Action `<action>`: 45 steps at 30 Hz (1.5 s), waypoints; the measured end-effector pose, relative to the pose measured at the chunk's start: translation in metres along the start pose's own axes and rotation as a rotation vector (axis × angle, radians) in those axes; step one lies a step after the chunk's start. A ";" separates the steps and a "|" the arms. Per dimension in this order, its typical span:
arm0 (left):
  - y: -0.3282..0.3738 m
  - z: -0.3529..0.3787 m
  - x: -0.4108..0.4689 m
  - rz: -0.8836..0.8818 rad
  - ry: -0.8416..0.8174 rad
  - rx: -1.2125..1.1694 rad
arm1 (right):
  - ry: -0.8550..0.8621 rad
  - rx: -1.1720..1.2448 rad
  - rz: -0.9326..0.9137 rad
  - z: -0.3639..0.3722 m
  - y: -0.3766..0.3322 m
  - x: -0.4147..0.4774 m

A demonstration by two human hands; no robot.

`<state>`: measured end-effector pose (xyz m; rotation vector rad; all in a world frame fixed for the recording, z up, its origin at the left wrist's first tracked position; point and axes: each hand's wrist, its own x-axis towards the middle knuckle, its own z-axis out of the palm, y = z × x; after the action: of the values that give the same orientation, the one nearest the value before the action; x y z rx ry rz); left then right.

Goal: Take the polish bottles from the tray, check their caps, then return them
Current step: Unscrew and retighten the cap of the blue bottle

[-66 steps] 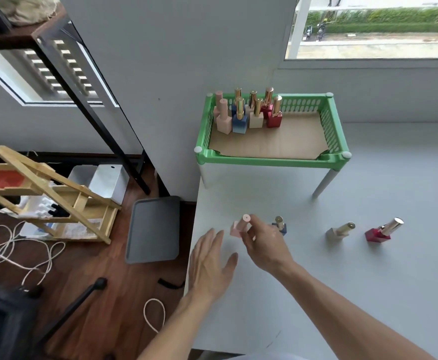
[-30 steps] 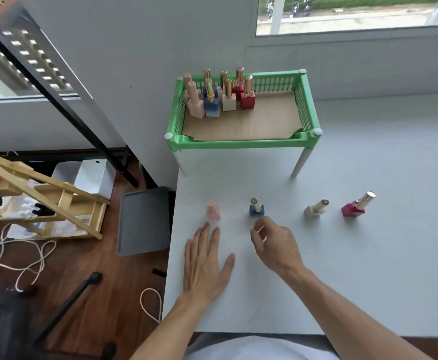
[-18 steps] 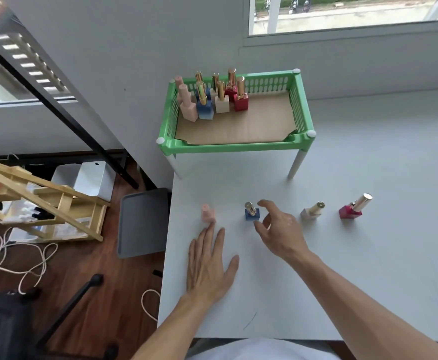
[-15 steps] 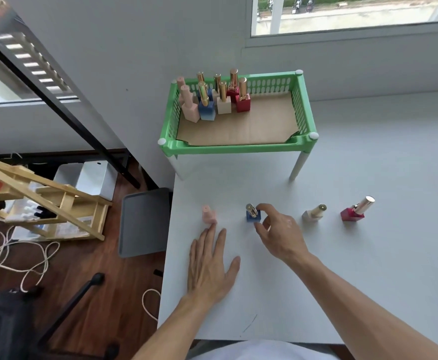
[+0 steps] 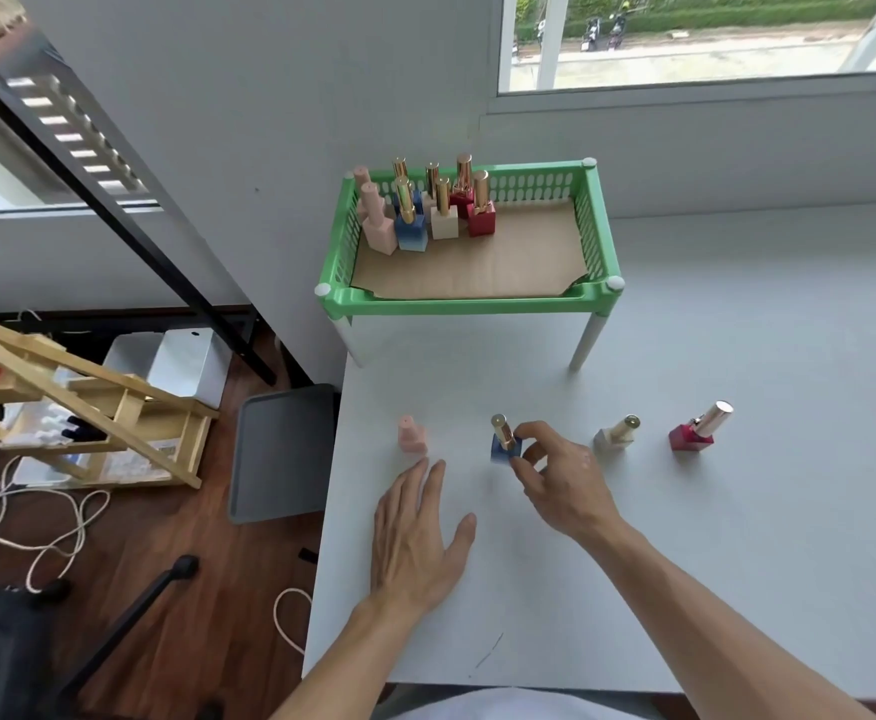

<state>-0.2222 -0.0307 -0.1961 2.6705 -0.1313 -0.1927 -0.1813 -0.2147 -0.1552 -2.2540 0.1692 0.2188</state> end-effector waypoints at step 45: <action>0.060 -0.116 0.020 -0.003 -0.172 -1.206 | -0.049 0.502 -0.196 -0.120 -0.090 -0.040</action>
<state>-0.1875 -0.0362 -0.0691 1.4526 -0.0368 -0.3584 -0.1909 -0.2484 -0.0041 -1.7499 -0.0235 0.1102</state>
